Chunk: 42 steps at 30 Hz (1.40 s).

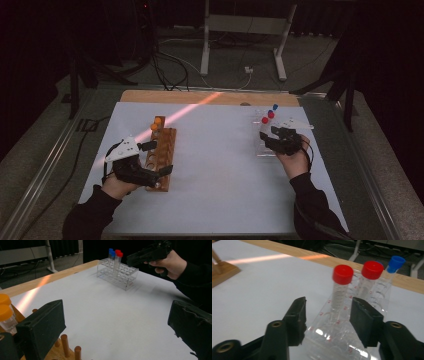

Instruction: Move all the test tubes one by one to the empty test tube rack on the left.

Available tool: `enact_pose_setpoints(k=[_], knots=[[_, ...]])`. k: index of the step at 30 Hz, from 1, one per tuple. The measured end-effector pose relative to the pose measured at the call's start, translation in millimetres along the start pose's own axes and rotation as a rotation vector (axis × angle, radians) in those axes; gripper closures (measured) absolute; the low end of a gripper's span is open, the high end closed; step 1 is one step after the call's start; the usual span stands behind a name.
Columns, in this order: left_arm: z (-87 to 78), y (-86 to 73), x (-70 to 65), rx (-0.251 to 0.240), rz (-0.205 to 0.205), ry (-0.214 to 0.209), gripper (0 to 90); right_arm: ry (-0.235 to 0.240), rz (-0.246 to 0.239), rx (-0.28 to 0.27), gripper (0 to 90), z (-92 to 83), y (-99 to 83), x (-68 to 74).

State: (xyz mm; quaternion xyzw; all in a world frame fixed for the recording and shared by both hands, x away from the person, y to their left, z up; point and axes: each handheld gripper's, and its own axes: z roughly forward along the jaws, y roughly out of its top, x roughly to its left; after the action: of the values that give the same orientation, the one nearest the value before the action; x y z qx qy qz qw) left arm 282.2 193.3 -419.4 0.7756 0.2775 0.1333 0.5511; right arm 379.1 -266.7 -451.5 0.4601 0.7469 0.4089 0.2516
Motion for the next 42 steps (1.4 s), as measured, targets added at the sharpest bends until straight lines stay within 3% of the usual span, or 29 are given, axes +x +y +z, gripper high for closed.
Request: enact_pose_setpoints(k=[9,27,32,42], knots=[[0.1,0.1,-0.9,-0.004,0.005,-0.002,2.0,-0.008,0.026,0.028,56.1,17.2,2.4,-9.3],[-0.5,0.2,-0.3,-0.005,0.0,-0.006,1.9,-0.016,0.02,0.059,74.4,35.3,5.7,-12.1],[0.2,-0.1,-0.1,0.0,0.003,-0.007,2.0,-0.019,0.011,0.039,74.9,31.1,8.3,-11.3],[-0.4,1.3,-0.9,-0.002,0.008,-0.007,1.9,-0.032,-0.018,-0.054,74.9,4.7,23.7,-9.4]])
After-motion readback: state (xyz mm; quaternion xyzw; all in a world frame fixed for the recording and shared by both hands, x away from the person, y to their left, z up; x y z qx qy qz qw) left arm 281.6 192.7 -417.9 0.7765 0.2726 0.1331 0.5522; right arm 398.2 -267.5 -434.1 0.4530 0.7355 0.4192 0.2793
